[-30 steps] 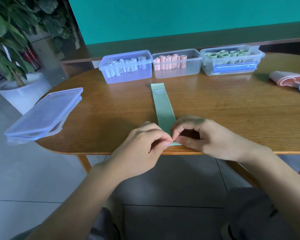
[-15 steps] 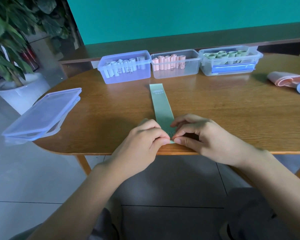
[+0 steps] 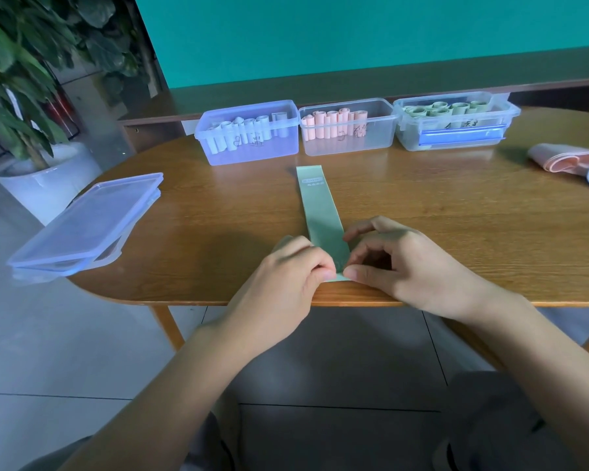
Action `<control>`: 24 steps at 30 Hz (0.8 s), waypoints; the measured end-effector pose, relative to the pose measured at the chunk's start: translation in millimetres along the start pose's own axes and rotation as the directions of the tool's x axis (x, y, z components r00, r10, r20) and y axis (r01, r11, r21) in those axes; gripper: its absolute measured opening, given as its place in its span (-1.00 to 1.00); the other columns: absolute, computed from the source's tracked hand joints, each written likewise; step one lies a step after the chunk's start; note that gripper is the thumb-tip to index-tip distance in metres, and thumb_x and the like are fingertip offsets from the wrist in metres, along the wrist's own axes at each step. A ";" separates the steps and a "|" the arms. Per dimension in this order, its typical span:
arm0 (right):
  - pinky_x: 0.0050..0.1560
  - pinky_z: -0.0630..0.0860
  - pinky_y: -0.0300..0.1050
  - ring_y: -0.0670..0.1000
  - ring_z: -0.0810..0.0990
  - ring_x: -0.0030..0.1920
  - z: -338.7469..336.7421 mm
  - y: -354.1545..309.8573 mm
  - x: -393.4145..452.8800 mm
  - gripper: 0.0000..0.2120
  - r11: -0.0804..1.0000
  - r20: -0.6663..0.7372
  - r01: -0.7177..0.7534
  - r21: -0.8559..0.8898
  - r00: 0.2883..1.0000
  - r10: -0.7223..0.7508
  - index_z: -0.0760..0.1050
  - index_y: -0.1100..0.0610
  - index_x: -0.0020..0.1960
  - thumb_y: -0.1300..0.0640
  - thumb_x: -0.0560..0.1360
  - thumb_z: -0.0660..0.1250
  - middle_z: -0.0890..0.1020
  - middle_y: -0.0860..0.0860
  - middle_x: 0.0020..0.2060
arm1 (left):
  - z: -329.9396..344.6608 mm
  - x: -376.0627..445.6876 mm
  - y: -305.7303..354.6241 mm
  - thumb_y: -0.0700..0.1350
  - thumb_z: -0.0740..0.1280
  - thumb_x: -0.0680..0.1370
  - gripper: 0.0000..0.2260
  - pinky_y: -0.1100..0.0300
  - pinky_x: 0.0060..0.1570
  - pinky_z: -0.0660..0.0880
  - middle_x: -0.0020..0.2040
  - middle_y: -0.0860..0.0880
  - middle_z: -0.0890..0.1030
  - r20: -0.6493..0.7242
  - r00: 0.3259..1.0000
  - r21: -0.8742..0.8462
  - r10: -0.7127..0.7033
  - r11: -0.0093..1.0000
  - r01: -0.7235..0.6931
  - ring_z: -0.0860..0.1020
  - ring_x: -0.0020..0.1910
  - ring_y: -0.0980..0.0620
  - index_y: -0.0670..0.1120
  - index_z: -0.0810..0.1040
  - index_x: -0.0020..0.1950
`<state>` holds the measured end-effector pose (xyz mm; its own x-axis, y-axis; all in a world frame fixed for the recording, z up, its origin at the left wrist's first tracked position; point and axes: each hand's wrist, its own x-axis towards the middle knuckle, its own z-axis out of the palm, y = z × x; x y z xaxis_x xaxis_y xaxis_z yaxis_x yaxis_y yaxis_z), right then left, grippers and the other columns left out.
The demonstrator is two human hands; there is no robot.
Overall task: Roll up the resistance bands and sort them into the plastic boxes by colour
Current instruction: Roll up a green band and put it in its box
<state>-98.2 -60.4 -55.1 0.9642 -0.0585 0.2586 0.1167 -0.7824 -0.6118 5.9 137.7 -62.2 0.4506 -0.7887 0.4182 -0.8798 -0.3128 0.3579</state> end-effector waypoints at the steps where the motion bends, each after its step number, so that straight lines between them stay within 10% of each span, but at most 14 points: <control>1: -0.01 0.35 -0.46 -0.25 0.55 0.01 -0.5 0.3 -0.1 -0.90 1.000 -0.001 -0.008 -0.003 1.000 0.008 0.66 0.05 -0.10 0.02 0.51 0.47 0.52 -0.13 0.18 | 0.3 0.0 0.0 -0.08 0.28 0.65 -0.86 0.32 -0.07 0.45 -0.02 0.12 0.50 -0.005 1.000 0.005 0.000 1.000 0.000 0.47 -0.01 0.15 -0.05 0.63 0.04; 24: 0.02 0.43 -0.35 -0.07 0.57 0.00 2.8 0.4 4.4 -0.89 0.996 -0.061 0.083 0.043 0.995 -0.080 0.59 0.05 -0.08 0.02 0.51 0.46 0.61 -0.05 -0.01 | 9.7 -0.8 -1.4 -0.02 0.37 0.59 -0.84 0.41 -0.01 0.39 -0.02 0.06 0.57 -0.120 0.993 0.034 -0.001 0.999 0.005 0.45 -0.01 0.21 -0.07 0.67 0.06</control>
<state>-93.3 -59.2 -56.3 0.9356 -0.0331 0.3516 0.2061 -0.7574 -0.6196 5.3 133.7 -71.1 0.4661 -0.7195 0.5148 -0.8822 -0.3342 0.3317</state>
